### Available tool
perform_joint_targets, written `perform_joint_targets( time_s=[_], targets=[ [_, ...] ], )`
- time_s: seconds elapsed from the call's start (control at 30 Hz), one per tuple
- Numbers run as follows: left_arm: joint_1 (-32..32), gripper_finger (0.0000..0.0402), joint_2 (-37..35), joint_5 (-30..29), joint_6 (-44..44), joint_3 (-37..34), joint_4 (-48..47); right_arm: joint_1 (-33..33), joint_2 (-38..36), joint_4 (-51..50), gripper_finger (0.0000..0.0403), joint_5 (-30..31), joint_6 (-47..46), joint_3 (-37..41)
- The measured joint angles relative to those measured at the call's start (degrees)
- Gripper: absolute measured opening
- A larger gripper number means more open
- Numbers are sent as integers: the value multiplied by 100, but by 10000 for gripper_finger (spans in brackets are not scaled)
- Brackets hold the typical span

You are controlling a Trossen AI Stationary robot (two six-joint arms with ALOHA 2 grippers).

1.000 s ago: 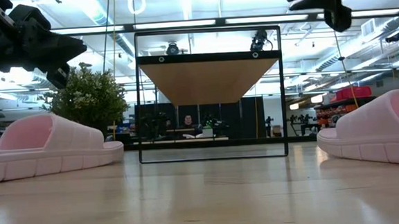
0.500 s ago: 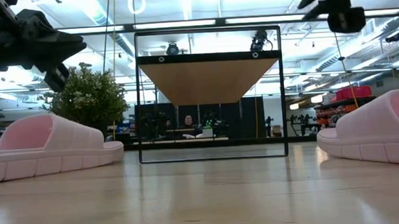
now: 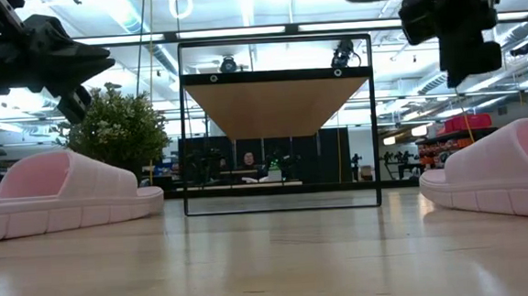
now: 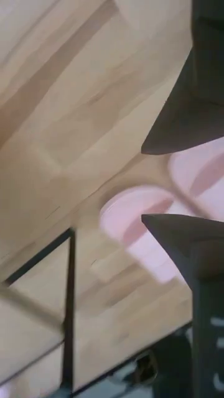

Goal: Pick and place slides into the shelf
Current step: Put the pink slide on the shelf

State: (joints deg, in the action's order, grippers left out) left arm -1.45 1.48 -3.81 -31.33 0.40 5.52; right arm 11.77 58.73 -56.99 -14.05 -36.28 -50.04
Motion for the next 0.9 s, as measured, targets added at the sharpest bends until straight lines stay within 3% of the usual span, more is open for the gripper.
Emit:
perform_joint_targets(
  time_s=[0.23,0.7,0.9],
  targets=[
    [0,70,0,1,-1,1,-106,169,259,-702,174,-326,583,2],
    [0,76,0,0,-4,0,-109,320,588,-551,165,-591,886,15],
    [0,83,0,2,-5,1,-109,349,542,-246,165,-1020,695,658]
  ],
)
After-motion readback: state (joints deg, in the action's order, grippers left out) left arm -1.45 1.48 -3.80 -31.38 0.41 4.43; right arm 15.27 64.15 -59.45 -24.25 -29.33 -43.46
